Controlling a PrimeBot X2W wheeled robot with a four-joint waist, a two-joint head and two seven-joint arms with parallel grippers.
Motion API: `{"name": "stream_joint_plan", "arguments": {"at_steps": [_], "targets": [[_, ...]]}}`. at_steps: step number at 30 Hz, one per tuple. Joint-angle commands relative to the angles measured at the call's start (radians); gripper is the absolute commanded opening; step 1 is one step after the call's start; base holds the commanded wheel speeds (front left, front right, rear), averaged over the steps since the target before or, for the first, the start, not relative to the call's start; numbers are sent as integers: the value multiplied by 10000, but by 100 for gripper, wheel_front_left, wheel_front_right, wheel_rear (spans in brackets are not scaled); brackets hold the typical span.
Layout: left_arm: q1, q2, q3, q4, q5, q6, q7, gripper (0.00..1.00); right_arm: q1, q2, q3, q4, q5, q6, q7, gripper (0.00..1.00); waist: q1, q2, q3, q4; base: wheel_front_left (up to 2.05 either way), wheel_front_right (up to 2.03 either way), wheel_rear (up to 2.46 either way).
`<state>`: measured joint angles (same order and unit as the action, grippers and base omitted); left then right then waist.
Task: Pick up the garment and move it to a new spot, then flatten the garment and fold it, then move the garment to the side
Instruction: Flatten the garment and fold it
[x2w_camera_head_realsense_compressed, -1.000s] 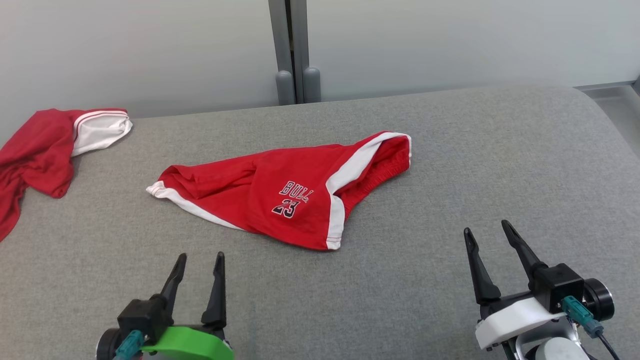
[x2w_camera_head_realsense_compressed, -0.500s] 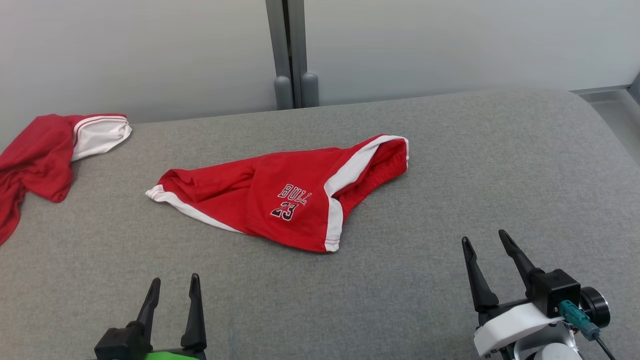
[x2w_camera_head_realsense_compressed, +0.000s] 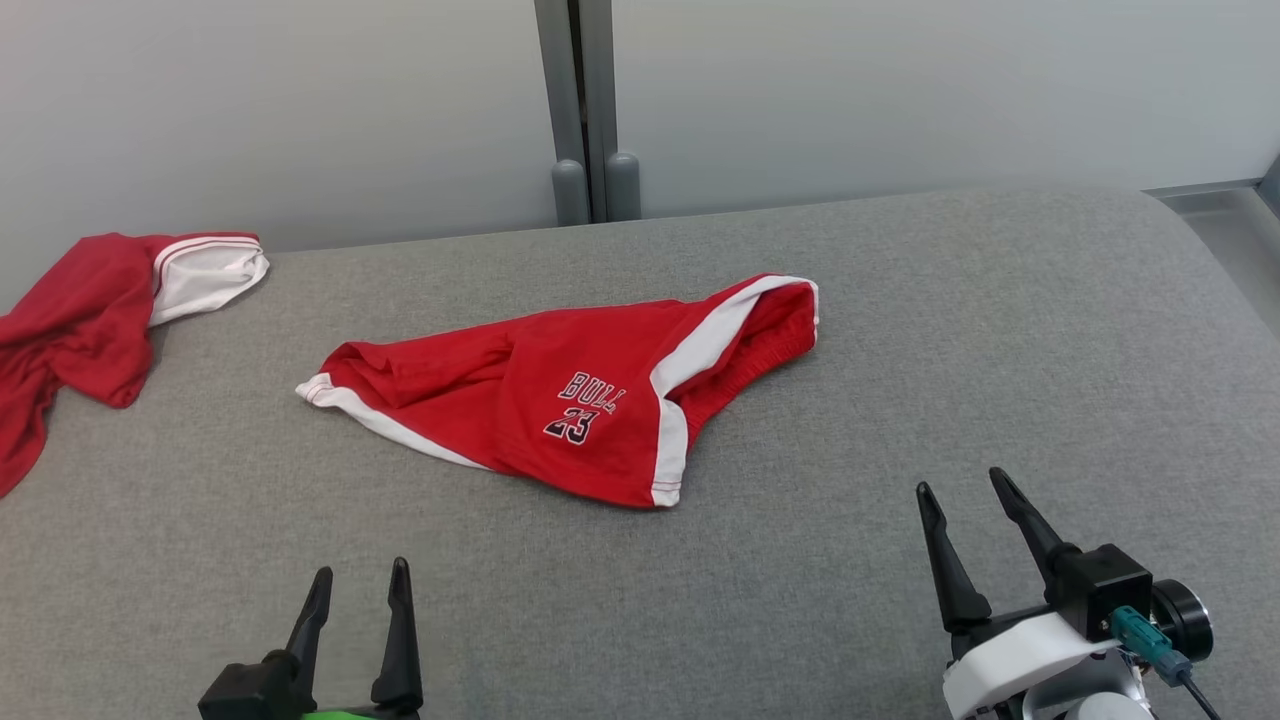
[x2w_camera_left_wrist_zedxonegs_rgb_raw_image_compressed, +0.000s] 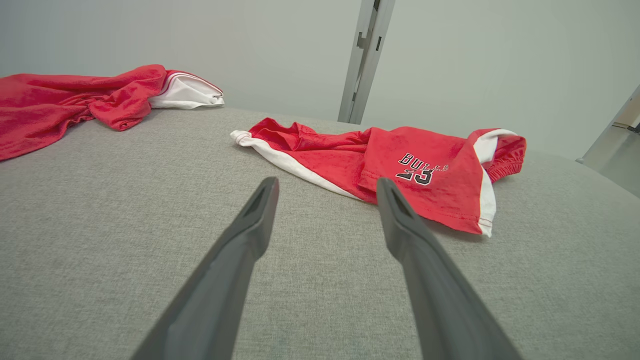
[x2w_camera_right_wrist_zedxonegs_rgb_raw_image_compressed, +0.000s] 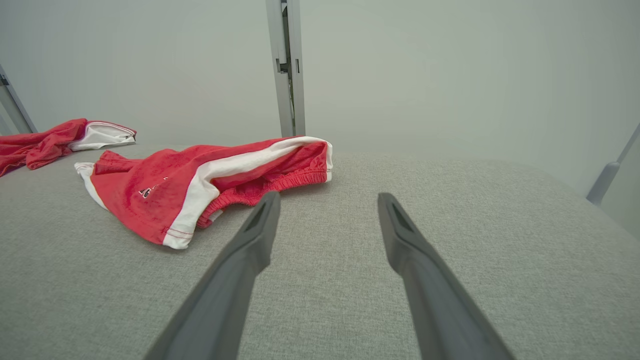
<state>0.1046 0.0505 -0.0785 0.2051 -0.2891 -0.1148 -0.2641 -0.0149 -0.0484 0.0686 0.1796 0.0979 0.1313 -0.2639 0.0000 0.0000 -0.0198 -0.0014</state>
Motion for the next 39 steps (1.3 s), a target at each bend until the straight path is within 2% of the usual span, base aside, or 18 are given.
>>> {"name": "stream_joint_plan", "arguments": {"at_steps": [1, 6, 15, 26, 34, 39], "targets": [[137, 1, -53, 26, -11, 12, -6, 100, 108, -37, 12, 4, 94, -10, -10, 100, 0, 0, -9, -10, 0, 0, 0], [-100, 0, -539, 241, -24, -38, -6, 100, 138, -37, 44, -21, 85, -10, -10, 100, 0, 0, 12, -59, 0, 0, 0], [-1690, 14, -2806, 2086, -158, -140, -6, 100, -106, -37, 241, -80, -49, -10, -10, 100, 0, 0, 388, -434, 0, 0, 0], [-4257, 24, -4865, 4752, -2106, 1, -3, 100, -938, -35, 364, -331, -75, -10, -9, 100, 0, 0, 1969, -1401, 0, 0, 0], [-5329, 24, -5704, 5541, -3299, 179, 2, 100, -1278, -37, 284, -408, -6, -10, -10, 100, 0, 0, 2572, -1760, 0, 0, 0], [-5544, 24, -5746, 5152, -3481, 291, 0, 100, -1352, -35, 204, -440, 18, -10, -10, 100, 0, 0, 2659, -1760, 0, 0, 0]]}}
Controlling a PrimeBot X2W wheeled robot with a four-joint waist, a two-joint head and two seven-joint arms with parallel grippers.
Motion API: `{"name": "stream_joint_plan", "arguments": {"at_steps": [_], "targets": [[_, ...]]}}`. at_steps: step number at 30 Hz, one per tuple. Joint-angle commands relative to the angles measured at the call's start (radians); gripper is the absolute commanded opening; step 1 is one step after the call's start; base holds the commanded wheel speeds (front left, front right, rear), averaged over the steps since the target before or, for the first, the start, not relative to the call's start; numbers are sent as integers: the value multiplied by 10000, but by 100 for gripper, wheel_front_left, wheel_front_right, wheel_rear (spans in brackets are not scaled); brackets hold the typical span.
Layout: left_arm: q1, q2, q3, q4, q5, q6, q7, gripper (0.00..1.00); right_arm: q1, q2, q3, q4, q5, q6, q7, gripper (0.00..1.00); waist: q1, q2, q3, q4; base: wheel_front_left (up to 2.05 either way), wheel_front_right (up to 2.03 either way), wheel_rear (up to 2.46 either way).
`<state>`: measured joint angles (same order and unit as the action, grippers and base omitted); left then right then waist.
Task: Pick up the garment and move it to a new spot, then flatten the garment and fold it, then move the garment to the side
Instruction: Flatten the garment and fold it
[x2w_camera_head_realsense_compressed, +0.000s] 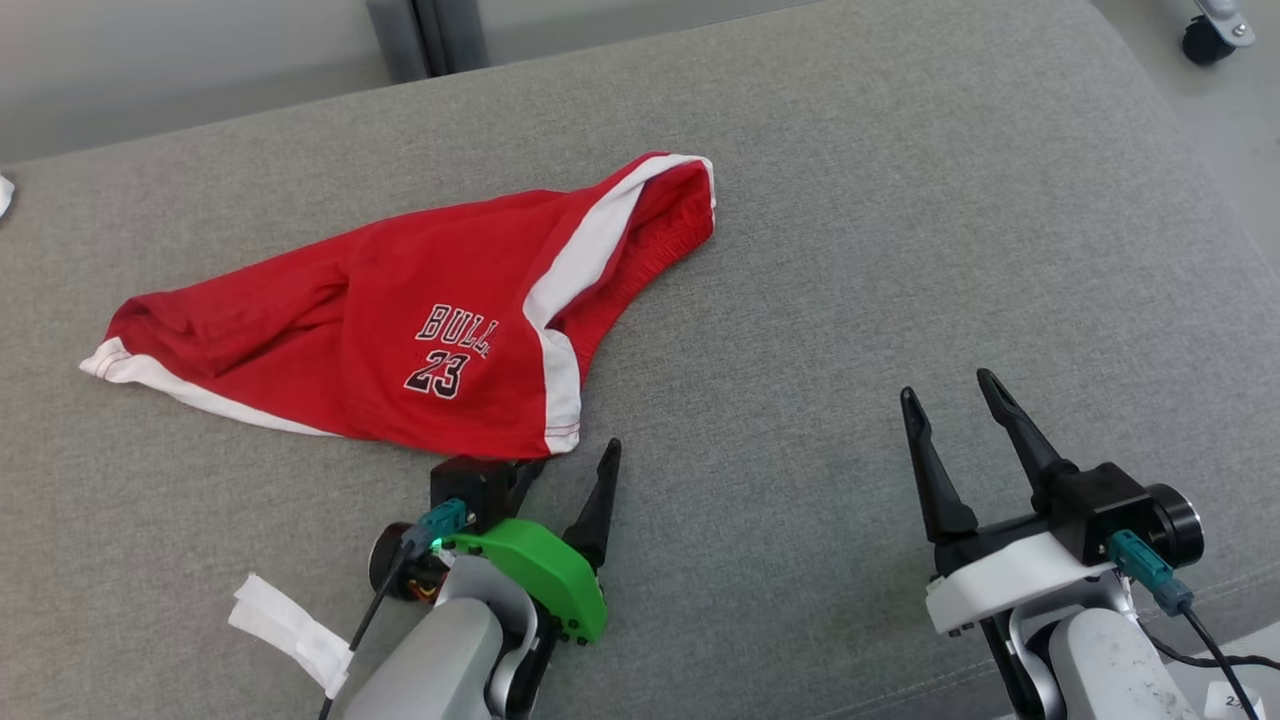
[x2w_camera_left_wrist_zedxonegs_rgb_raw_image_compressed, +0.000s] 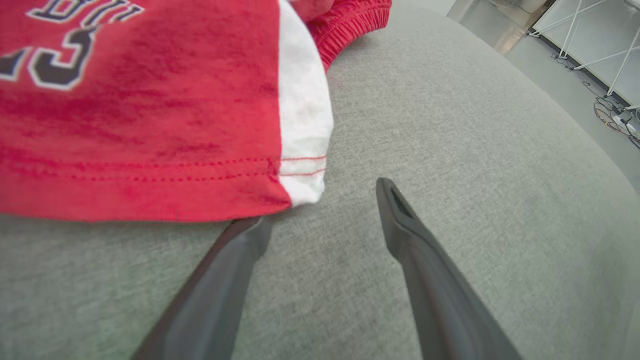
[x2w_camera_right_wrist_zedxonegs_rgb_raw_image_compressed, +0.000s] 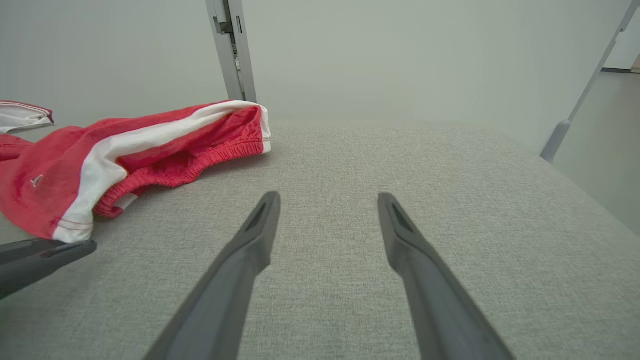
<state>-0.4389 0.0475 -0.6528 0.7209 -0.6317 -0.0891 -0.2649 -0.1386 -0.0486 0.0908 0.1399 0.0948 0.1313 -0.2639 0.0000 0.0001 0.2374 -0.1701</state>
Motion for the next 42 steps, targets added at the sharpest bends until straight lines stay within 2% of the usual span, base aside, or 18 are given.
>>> {"name": "stream_joint_plan", "arguments": {"at_steps": [1, 10, 16, 17, 18, 19, 20, 21, 26, 31, 37, 42], "targets": [[-99, 58, 62, -209, -80, 71, 8, 100, -120, -35, -49, -49, 51, -10, -10, 100, 0, -1, 94, -55, 0, 0, 0], [211, 58, 547, -1233, -163, 505, 7, 100, -157, -35, -29, -54, 130, -10, -10, 100, 0, -1, 108, 111, 0, 0, 0], [360, 59, 952, -1475, -687, 532, 7, 100, -177, -33, -17, -70, 122, -10, -10, 100, 0, -1, 172, 131, 0, 0, 0], [360, 56, 1000, -1498, -724, 554, 7, 97, -183, -33, -25, -66, 116, -10, -10, 100, 0, -1, 179, 131, 0, 0, 0], [356, 54, 1046, -1511, -726, 571, 7, 54, -189, -35, -32, -62, 110, -10, -10, 100, 0, -1, 183, 131, 0, 0, 0], [345, 56, 1104, -1533, -703, 600, 7, 43, -191, -33, -34, -58, 107, -10, -10, 100, 0, -1, 185, 130, 0, 0, 0], [334, 58, 1162, -1557, -639, 624, 7, 16, -191, -33, -34, -54, 106, -10, -10, 100, 0, -1, 184, 127, 0, 0, 0], [332, 58, 1206, -1585, -594, 616, 7, 0, -194, -33, -38, -56, 107, -10, -10, 100, 0, -1, 182, 127, 0, 0, 0], [464, 58, 1489, -1974, 37, 564, 5, 0, -110, -34, -178, -64, 82, -10, -10, 100, 0, -1, 70, 276, 0, 0, 0], [729, 113, 1883, -2787, 1229, 456, 7, 0, 17, -34, -350, -13, 37, -10, -10, 100, 0, -1, -182, 655, 0, 0, 0], [946, 592, 2125, -4120, 2479, 334, 7, 0, 139, -35, -252, 107, 153, -10, -10, 100, 0, -1, -659, 995, 0, 0, 0], [1328, 1089, 2344, -5116, 2720, 418, 31, 0, 330, -35, -197, 191, 230, -10, -10, 100, 0, -1, -1054, 1102, 0, 0, 0]]}}
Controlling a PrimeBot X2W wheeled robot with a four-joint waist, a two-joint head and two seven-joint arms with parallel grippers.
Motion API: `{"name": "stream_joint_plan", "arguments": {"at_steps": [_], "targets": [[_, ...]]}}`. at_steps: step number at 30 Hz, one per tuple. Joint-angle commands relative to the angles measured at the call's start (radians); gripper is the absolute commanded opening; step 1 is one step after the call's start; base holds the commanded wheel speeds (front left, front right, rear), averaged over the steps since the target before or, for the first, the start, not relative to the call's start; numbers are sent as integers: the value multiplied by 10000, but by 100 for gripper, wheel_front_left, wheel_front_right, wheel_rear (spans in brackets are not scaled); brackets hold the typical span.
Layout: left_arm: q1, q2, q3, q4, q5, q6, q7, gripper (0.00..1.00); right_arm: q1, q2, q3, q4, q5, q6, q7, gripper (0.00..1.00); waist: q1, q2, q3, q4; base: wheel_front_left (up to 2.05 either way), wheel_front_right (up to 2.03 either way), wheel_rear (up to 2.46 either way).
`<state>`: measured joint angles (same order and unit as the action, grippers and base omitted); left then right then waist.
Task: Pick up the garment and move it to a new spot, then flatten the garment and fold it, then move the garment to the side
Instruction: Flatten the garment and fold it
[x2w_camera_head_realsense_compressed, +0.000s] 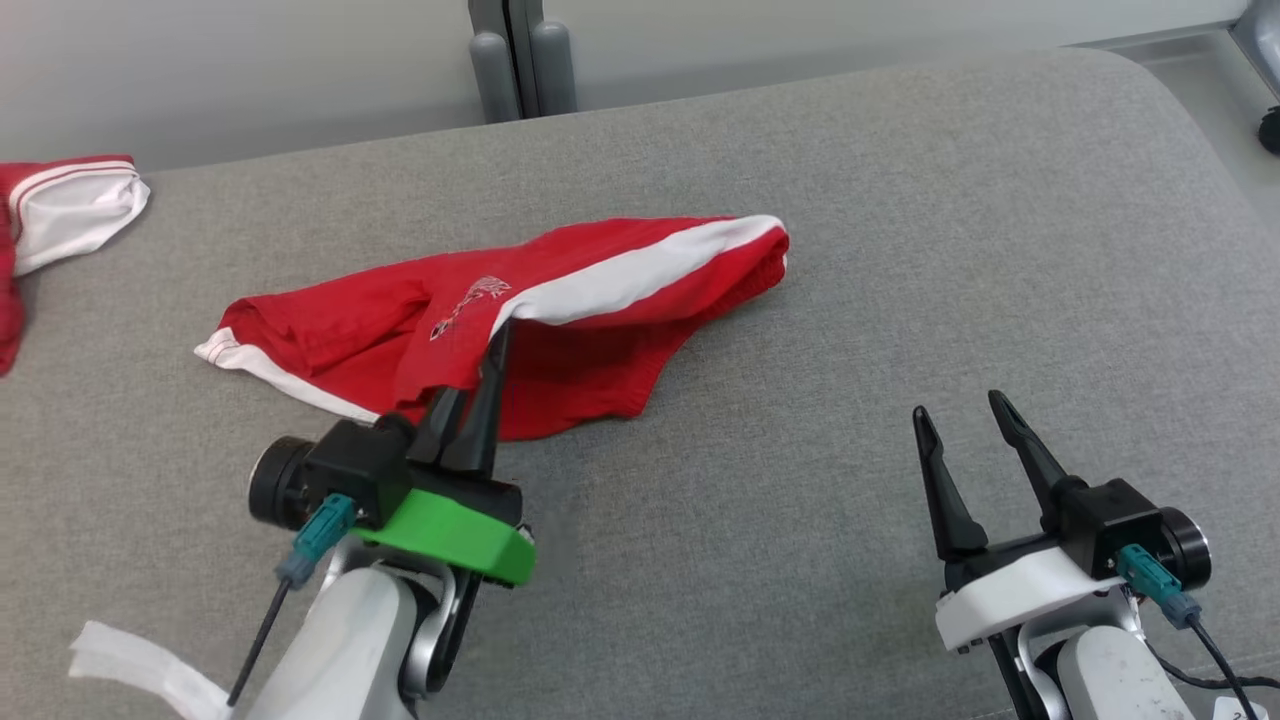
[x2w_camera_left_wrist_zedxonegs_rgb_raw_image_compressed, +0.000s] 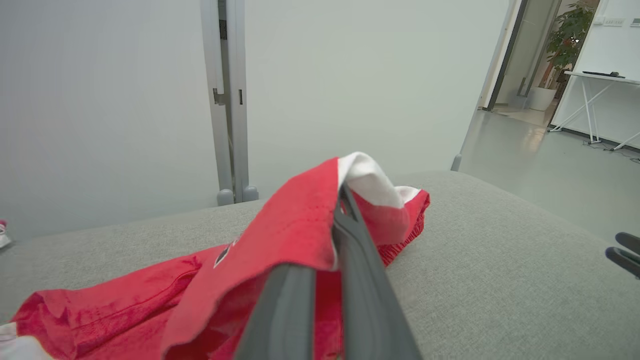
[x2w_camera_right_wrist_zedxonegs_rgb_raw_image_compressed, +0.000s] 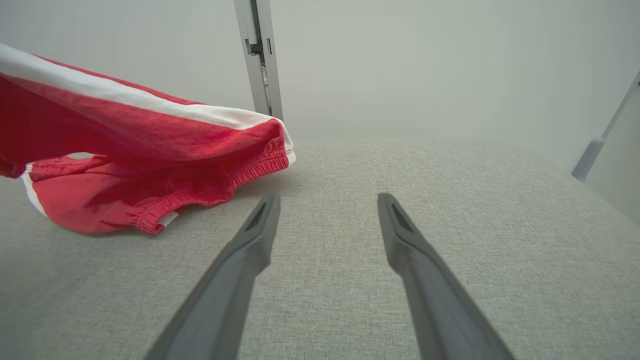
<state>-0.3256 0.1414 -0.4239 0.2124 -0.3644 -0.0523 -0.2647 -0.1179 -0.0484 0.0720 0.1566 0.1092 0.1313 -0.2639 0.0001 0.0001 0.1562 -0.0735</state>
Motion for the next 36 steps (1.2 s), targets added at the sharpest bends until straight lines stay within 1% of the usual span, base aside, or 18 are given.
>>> {"name": "stream_joint_plan", "arguments": {"at_steps": [1, 4, 5, 7, 12, 18, 23, 24, 25, 26, 31, 36], "targets": [[262, 222, 99, -109, 15, 75, 59, 0, 131, -37, -6, 30, 82, -10, -10, 100, -1, -1, -274, 141, 0, 0, 0], [734, 683, 435, -210, -200, 208, 232, 0, 227, -37, 8, 68, 79, -10, -10, 100, -1, -1, -399, 153, 0, 0, 0], [1051, 936, 680, -98, -414, 247, 325, 0, 247, -37, 30, 59, 86, -10, -10, 100, -1, -1, -424, 133, 0, 0, 0], [1343, 1256, 835, 120, -456, 232, 425, 0, 264, -37, 22, 23, 88, -10, -10, 100, -1, -1, -430, 114, 0, 0, 0], [1869, 1752, 969, 803, -745, 59, 694, 0, 319, -36, -68, -23, -15, -10, -10, 100, -1, -1, -365, 113, 0, 0, 0], [1936, 2041, 1031, 2073, -831, -57, 683, 0, 255, -37, -41, -32, -43, -10, -10, 100, -1, -1, -291, 109, 0, 0, 0], [1788, 1895, 1183, 2913, -1029, -57, 458, 0, 231, -37, -34, -15, -94, -10, -10, 100, -1, -1, -292, 137, 0, 0, 0], [1751, 1846, 1233, 3046, -1069, -62, 373, 11, 237, -37, -31, -4, -107, -10, -10, 100, -1, -1, -305, 148, 0, 0, 0], [1727, 1809, 1274, 3141, -1106, -71, 309, 46, 244, -37, -29, 3, -116, -10, -10, 100, -1, -1, -318, 157, 0, 0, 0], [1693, 1757, 1331, 3247, -1130, -79, 246, 100, 254, -37, -26, 11, -127, -10, -10, 100, -1, -1, -336, 172, 0, 0, 0], [1696, 1600, 1531, 3432, -1267, -146, 64, 100, 327, -37, -93, 30, -153, -10, -10, 100, -1, -1, -472, 319, 0, 0, 0], [1920, 1509, 1783, 3178, -1256, -186, -16, 100, 441, -37, -106, 37, -185, -10, -10, 100, -1, -1, -664, 548, 0, 0, 0]]}}
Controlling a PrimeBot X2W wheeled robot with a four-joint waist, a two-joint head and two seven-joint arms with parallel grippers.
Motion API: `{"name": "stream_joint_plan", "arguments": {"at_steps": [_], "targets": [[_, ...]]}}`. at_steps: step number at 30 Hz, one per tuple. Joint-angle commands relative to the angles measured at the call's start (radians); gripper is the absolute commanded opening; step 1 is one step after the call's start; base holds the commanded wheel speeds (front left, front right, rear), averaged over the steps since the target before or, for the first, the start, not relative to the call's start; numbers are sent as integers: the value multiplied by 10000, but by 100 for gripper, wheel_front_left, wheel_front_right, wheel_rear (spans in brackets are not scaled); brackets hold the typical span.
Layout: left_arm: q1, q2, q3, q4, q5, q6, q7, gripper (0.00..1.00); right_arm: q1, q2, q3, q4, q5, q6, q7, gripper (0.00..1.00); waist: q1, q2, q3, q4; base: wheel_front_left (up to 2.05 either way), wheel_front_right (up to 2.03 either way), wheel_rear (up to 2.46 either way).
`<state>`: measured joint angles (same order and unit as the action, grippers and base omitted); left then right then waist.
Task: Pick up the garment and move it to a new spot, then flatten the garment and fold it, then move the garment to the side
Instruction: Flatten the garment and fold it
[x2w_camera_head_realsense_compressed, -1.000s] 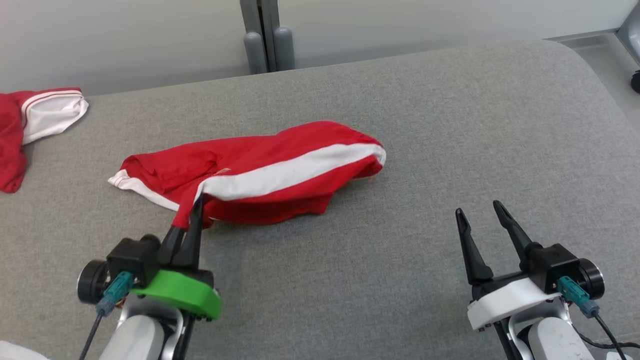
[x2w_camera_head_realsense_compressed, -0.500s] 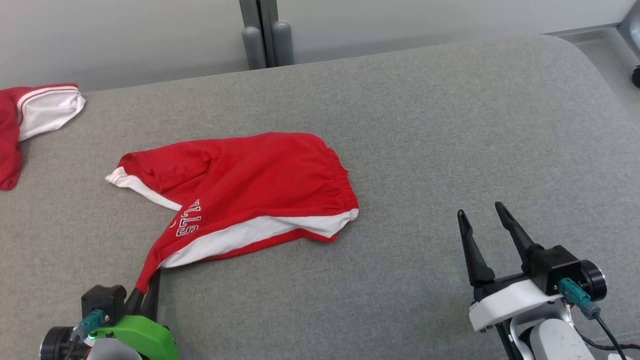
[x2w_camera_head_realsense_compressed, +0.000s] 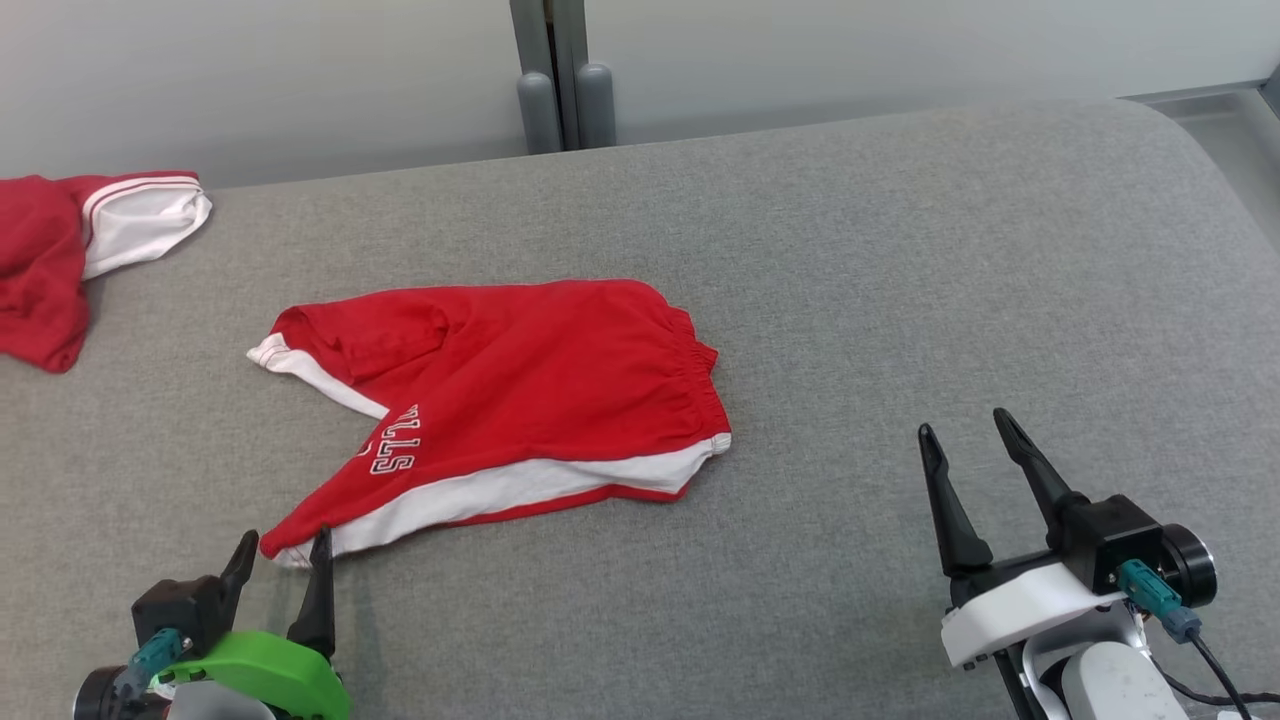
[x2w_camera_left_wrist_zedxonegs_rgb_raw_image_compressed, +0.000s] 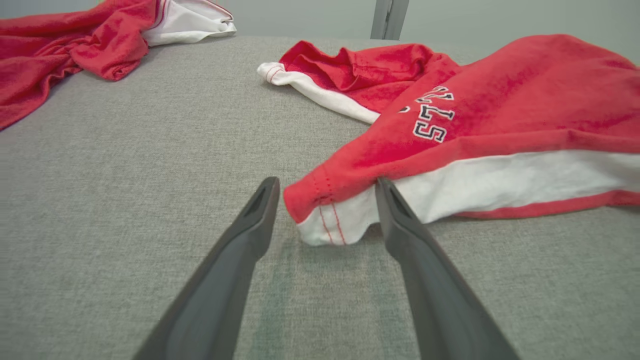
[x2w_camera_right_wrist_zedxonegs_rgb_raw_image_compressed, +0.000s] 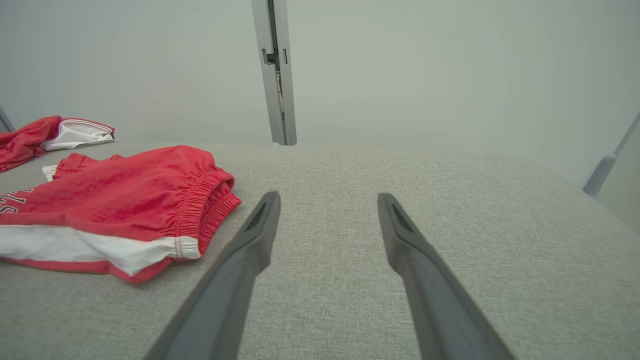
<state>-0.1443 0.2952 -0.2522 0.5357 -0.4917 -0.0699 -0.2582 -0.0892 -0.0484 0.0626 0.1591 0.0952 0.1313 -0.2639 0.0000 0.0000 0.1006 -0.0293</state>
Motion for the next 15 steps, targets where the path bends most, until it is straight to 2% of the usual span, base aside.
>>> {"name": "stream_joint_plan", "arguments": {"at_steps": [1, 7, 15], "targets": [[154, -54, 137, -148, 32, 7, -72, 100, 176, -37, 3, 16, -45, -10, -10, 100, 0, 0, -150, 144, 0, 0, 0], [667, -418, 799, -1345, 383, 88, -72, 100, 351, -37, 54, 40, -15, -10, -10, 100, 0, 0, -560, 378, 0, 0, 0], [1572, -1593, 1481, -2645, 1152, -174, -63, 100, 547, -37, 166, -53, 62, -10, -10, 100, 0, 0, -1086, 494, 0, 0, 0]]}}
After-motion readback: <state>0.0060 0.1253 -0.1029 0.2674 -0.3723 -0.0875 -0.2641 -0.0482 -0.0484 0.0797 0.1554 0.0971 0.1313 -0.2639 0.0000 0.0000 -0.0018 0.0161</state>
